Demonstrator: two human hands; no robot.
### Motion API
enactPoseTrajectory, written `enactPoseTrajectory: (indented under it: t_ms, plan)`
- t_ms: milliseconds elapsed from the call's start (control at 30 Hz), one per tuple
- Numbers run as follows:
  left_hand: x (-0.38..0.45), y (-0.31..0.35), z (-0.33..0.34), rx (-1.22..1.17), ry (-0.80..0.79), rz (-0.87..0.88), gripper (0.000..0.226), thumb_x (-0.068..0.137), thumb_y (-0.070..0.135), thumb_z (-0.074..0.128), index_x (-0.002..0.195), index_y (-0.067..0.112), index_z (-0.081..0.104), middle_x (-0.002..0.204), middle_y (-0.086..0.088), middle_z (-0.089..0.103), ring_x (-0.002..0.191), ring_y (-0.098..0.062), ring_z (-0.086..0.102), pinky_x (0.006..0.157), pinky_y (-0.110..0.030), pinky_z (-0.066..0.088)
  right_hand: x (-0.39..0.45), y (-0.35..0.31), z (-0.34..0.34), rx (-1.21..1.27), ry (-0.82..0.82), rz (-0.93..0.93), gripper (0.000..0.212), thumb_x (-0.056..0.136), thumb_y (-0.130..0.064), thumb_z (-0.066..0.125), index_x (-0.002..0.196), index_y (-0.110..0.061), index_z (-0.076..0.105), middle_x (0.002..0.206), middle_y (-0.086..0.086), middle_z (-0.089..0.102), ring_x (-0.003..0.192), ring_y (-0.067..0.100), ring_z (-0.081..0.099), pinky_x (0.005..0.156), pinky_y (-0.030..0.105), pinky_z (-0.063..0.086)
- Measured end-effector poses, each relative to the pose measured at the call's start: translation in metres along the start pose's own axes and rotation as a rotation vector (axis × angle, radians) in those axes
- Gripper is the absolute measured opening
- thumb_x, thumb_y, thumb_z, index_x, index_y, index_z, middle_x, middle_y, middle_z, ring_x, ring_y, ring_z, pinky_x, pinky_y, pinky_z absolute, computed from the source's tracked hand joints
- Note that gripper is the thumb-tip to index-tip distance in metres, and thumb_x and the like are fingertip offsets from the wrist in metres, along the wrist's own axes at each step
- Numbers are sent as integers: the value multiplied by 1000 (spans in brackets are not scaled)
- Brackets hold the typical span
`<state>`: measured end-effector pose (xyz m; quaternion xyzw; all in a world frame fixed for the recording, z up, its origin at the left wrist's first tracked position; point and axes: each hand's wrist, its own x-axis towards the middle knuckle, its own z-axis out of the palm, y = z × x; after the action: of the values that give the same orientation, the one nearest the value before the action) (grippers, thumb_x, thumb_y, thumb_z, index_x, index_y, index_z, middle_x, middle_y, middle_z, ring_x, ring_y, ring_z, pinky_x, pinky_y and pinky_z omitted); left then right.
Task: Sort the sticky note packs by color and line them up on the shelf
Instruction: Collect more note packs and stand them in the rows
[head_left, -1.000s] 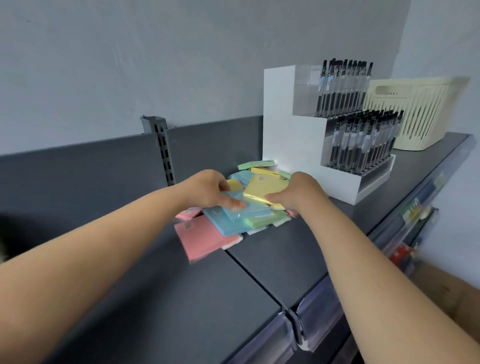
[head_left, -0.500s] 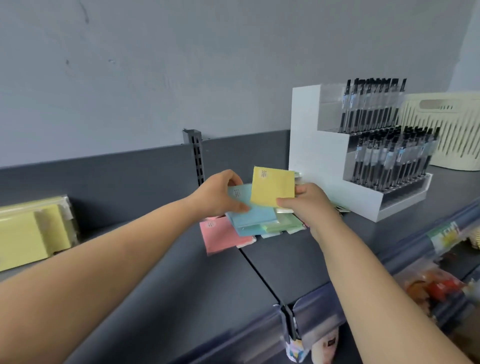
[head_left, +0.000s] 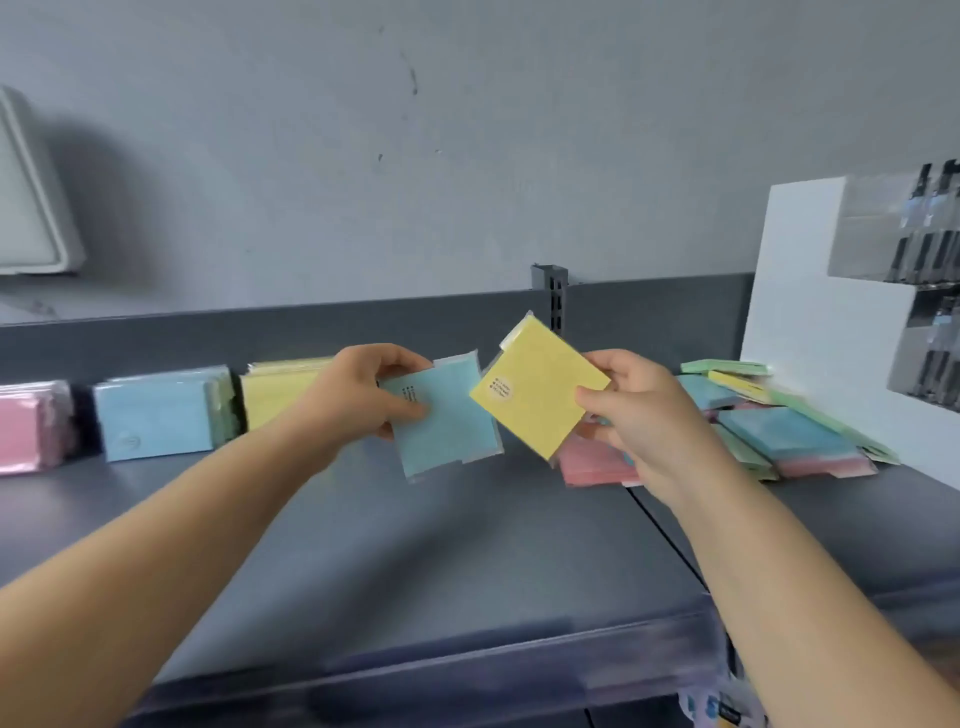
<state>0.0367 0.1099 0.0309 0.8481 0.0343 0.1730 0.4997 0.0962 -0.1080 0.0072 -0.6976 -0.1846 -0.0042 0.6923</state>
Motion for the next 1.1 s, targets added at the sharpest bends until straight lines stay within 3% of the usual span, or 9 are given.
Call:
enactPoseTrajectory:
  t_ms: [167, 333, 467, 633, 733, 800, 867, 1000, 1100]
  plan:
    - [-41, -37, -63, 18, 212, -13, 26, 79, -11, 62, 83, 14, 59, 91, 3, 60, 76, -18, 60, 52, -19, 56, 5, -11, 53, -68, -180, -14, 27, 91, 6, 48, 105, -16, 56, 101, 2, 64, 92, 18, 63, 80, 35, 56]
    - [-69, -65, -108, 28, 387, -29, 27, 79, -10, 62, 80, 15, 53, 95, -1, 60, 77, -24, 61, 59, -25, 58, 16, -22, 114, -205, -293, -29, 26, 90, 4, 49, 95, -19, 58, 98, 3, 64, 87, 17, 62, 83, 37, 56]
    - [-72, -83, -140, 11, 438, -57, 30, 77, -9, 62, 77, 17, 49, 93, -4, 58, 83, -28, 58, 70, -40, 57, 29, -26, 158, -291, -333, -39, 27, 88, 6, 48, 102, -15, 57, 95, 2, 61, 91, 20, 60, 83, 39, 56]
    - [-71, -108, -175, 24, 418, -99, 38, 77, -7, 64, 86, 26, 46, 85, 3, 51, 75, -22, 52, 80, -51, 52, 44, -14, 206, -511, -329, -96, 33, 86, 5, 50, 110, -16, 57, 112, 7, 55, 95, 28, 61, 86, 44, 54]
    - [-70, -117, -190, 2, 343, -104, 42, 80, -10, 60, 100, 26, 53, 82, -1, 49, 73, -19, 54, 80, -46, 54, 54, -4, 227, -678, -307, -155, 38, 84, 6, 48, 114, -16, 57, 117, 5, 52, 91, 26, 56, 74, 33, 52]
    - [-68, -121, -200, -9, 294, -81, 42, 81, -11, 57, 94, 28, 59, 85, -4, 51, 77, -20, 57, 74, -35, 58, 59, 0, 236, -785, -293, -180, 39, 85, 6, 47, 116, -16, 56, 115, 3, 52, 89, 21, 49, 63, 24, 40]
    - [-63, -127, -209, -19, 256, -67, 40, 82, -11, 56, 87, 28, 61, 92, -8, 53, 81, -22, 58, 71, -29, 58, 63, 3, 245, -850, -253, -185, 41, 86, 6, 46, 119, -16, 54, 125, 5, 52, 95, 21, 49, 69, 24, 37]
    - [-48, -140, -227, 84, 228, -41, 31, 81, -7, 60, 84, 24, 60, 85, -2, 56, 82, -23, 55, 77, -37, 53, 66, 8, 258, -929, -169, -189, 49, 81, 12, 42, 120, -16, 51, 129, 7, 48, 93, 19, 45, 69, 28, 39]
    - [-36, -147, -239, 295, 254, 18, 21, 80, 0, 66, 91, 16, 59, 80, 2, 56, 76, -20, 52, 65, -20, 43, 65, 11, 267, -989, -115, -207, 47, 82, 9, 48, 121, -17, 49, 126, 7, 46, 91, 19, 44, 70, 30, 42]
